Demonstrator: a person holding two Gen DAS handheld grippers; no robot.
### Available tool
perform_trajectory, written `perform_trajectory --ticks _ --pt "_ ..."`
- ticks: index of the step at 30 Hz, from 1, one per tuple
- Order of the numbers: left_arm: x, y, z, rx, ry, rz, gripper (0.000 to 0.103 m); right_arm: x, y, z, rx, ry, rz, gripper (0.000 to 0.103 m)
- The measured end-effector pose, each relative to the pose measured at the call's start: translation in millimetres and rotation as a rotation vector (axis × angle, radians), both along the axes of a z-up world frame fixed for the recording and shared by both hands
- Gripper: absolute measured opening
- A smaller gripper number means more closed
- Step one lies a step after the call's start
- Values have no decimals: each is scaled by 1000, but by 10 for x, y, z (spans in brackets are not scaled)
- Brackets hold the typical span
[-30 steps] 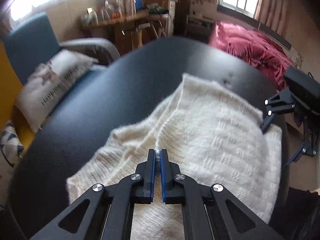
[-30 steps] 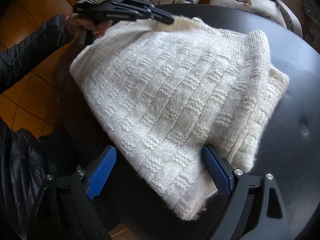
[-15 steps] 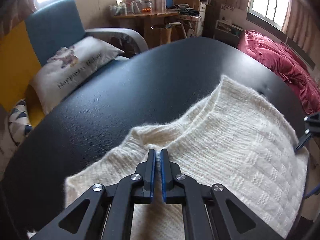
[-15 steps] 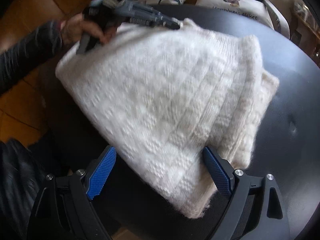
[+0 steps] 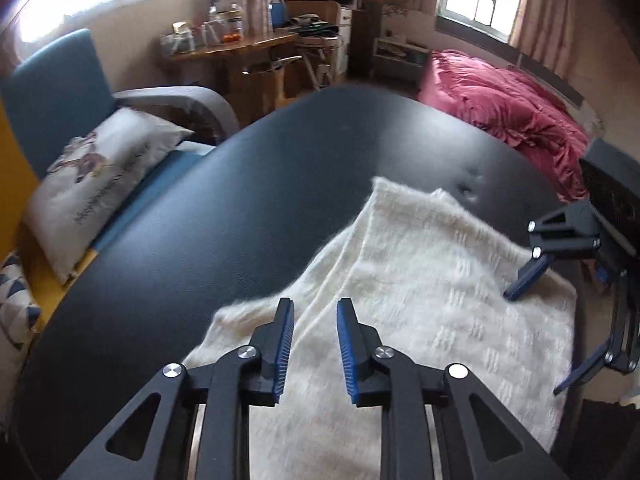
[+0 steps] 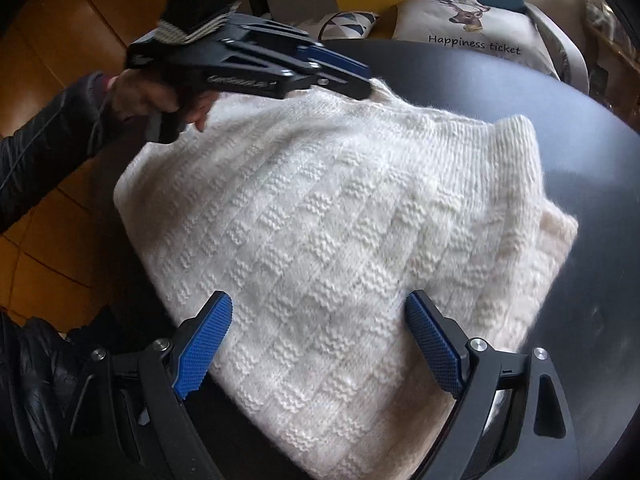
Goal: Fold clothes
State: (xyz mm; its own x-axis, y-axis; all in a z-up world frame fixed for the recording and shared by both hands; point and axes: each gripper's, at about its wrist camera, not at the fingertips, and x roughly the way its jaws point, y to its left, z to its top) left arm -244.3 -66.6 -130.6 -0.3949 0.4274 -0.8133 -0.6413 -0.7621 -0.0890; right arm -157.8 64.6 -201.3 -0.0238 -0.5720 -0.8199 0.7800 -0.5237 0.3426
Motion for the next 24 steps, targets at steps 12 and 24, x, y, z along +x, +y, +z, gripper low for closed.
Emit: perform_trajectory --ticks 12,24 --pt "-200 366 -303 -67 -118 -129 26 -36 121 70 -44 -16 -6 91" --pt "-125 309 -153 1 9 -60 1 32 282 142 -43 20 -64 91"
